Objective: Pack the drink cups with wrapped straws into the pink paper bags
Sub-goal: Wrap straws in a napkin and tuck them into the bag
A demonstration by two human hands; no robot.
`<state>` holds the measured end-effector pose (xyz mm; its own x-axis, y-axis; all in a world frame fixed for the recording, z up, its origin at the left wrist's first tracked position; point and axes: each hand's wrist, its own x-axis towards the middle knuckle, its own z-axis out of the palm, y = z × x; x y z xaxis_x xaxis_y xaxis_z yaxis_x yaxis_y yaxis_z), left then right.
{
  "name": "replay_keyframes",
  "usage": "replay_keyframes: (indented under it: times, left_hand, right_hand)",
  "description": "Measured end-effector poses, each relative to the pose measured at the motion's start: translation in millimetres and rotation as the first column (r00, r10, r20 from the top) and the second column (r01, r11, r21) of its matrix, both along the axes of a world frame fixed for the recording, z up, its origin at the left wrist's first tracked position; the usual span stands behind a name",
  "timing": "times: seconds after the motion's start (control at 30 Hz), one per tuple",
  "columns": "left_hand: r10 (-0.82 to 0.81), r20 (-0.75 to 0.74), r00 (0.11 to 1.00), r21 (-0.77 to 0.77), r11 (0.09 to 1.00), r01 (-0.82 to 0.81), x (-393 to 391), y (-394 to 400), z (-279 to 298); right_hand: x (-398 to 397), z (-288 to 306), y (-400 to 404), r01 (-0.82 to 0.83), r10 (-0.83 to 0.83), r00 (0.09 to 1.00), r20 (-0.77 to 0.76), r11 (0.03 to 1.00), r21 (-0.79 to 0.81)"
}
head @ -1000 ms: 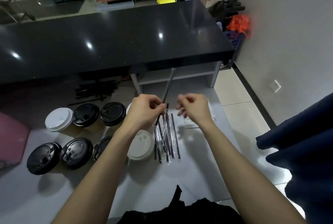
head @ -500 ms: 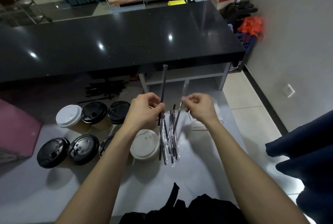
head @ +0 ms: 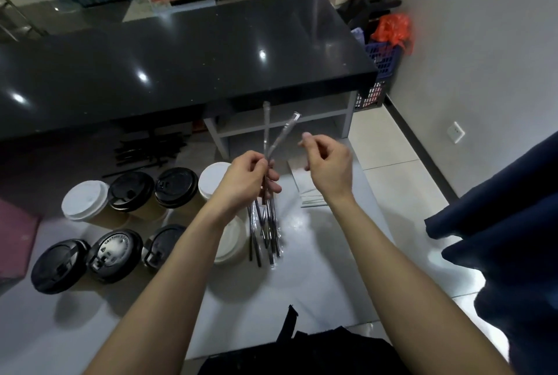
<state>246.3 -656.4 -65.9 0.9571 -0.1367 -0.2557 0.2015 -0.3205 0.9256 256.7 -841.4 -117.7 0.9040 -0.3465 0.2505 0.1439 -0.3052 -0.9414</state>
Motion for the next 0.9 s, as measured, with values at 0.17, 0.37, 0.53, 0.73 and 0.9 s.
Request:
replay_keyframes:
  times: [0.17, 0.37, 0.53, 0.73, 0.9]
  left_hand:
    - [0.076, 0.044, 0.996, 0.016, 0.997, -0.077, 1, 4, -9]
    - [0.139, 0.048, 0.989, 0.097, 0.985, -0.143, 7, 7, -11]
    - [0.115, 0.234, 0.966, 0.144, 0.978, -0.151, 3, 15, -10]
    - [-0.075, 0.317, 0.945, 0.203, 0.979, 0.010, 7, -1, -5]
    - [0.009, 0.355, 0.935, 0.286, 0.951, -0.118, 12, 2, -10]
  right_hand:
    - [3, -54, -40, -0.166, -0.034, 0.939, -0.342, 0.825, -0.540]
    - [13, -70, -45, -0.332, 0.030, 0.892, -0.451, 0.721, -0.608]
    - [10, -46, -50, -0.225, 0.077, 0.951, -0.300, 0.838, -0.497]
    - [3, 6, -53, -0.411, 0.377, 0.910, -0.175, 0.879, -0.244]
    - [4, -13, -50, -0.180, 0.161, 0.976, -0.147, 0.975, -0.132]
